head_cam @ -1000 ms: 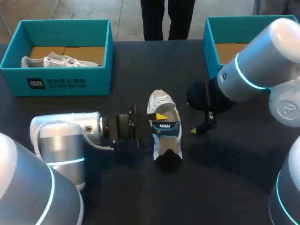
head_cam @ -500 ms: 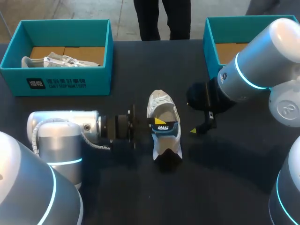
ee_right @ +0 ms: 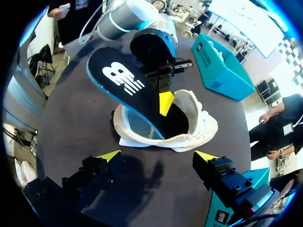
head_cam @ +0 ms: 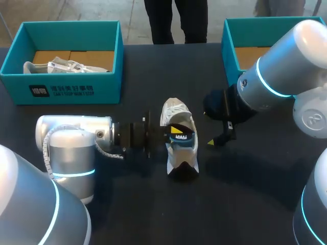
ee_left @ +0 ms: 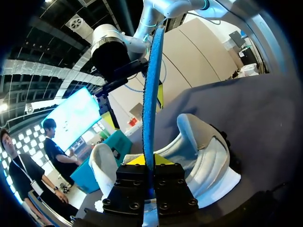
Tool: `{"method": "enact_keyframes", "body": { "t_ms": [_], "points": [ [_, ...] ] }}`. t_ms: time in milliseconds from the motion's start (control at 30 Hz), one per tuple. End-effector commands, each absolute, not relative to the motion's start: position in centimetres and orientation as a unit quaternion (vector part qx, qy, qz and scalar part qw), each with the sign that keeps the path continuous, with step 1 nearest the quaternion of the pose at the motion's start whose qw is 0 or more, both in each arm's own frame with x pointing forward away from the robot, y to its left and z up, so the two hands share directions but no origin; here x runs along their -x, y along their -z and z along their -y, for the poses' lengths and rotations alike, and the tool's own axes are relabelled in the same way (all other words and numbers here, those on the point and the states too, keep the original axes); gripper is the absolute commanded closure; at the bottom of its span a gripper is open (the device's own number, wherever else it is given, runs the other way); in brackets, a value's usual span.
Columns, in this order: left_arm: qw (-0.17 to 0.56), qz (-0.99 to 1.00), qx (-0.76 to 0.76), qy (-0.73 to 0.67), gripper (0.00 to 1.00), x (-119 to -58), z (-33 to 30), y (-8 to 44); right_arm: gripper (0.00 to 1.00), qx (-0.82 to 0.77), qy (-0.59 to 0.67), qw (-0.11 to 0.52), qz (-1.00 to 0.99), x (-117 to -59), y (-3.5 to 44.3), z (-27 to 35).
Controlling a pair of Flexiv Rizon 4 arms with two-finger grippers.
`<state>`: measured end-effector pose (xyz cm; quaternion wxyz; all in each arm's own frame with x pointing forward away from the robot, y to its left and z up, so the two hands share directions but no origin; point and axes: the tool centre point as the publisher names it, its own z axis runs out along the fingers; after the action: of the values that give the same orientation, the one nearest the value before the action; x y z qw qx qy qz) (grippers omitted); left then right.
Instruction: Take the shoe out of the shoebox, open the shoe tongue, remove and reinsert the insole, then place the shoe into the shoebox
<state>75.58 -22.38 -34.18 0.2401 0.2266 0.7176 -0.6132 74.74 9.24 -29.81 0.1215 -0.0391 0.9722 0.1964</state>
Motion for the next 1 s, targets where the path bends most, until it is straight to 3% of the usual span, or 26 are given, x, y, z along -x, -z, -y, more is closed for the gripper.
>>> {"method": "enact_keyframes", "body": {
  "t_ms": [33, 133, 367, 467, 1000],
  "points": [
    [0.246, -0.715, -0.224, 0.614, 0.62, -75.0, 22.4, 33.7, 0.00, 0.039, -0.196, 0.123, -0.972, -74.6, 29.9, -9.2],
    [0.250, -0.713, -0.223, 0.617, 0.63, -74.5, 22.0, 33.0, 0.00, 0.039, -0.196, 0.123, -0.972, -74.6, 29.9, -9.2],
    [0.256, -0.705, -0.230, 0.620, 0.76, -73.4, 21.7, 31.6, 0.00, 0.039, -0.196, 0.123, -0.972, -74.6, 29.9, -9.2],
    [0.256, -0.704, -0.233, 0.620, 0.99, -73.2, 21.7, 31.6, 0.00, 0.039, -0.196, 0.123, -0.972, -74.6, 29.9, -9.2],
    [0.236, -0.722, -0.250, 0.601, 1.00, -75.5, 22.8, 34.2, 0.00, 0.039, -0.196, 0.123, -0.972, -74.6, 29.9, -9.2]
  ]
}}
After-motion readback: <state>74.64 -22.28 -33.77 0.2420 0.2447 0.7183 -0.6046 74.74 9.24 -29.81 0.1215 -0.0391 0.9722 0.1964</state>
